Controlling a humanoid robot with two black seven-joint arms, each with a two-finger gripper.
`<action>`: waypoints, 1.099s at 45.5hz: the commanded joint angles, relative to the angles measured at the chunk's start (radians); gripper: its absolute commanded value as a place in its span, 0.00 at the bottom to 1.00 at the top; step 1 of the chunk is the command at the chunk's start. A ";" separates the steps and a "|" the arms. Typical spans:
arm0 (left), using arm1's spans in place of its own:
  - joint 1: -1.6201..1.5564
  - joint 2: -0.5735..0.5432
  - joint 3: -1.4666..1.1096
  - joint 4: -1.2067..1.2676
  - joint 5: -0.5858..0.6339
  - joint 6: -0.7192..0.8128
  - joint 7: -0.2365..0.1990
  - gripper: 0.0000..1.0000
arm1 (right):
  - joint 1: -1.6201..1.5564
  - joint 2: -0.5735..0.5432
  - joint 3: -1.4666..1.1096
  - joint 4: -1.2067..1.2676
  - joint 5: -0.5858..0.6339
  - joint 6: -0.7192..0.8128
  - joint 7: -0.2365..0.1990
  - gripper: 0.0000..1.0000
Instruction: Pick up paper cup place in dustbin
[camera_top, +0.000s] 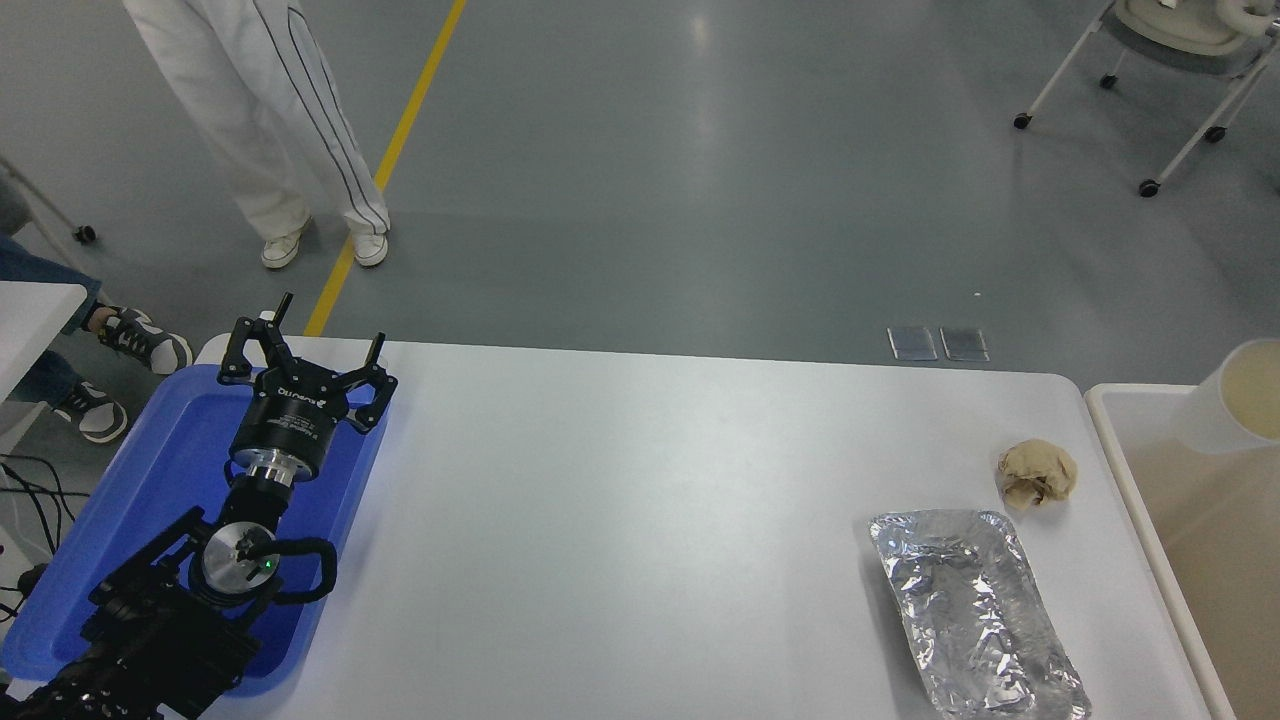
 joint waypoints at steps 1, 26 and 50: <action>0.000 0.000 0.000 0.000 0.000 0.000 0.000 1.00 | -0.092 -0.120 0.001 -0.102 -0.027 0.000 0.000 0.00; 0.000 0.000 0.000 0.000 0.000 0.000 0.000 1.00 | -0.332 -0.245 0.133 -0.346 -0.022 0.000 0.000 0.00; 0.000 0.000 0.000 0.000 0.000 -0.002 0.000 1.00 | -0.890 -0.117 0.579 -0.742 -0.011 0.000 -0.005 0.00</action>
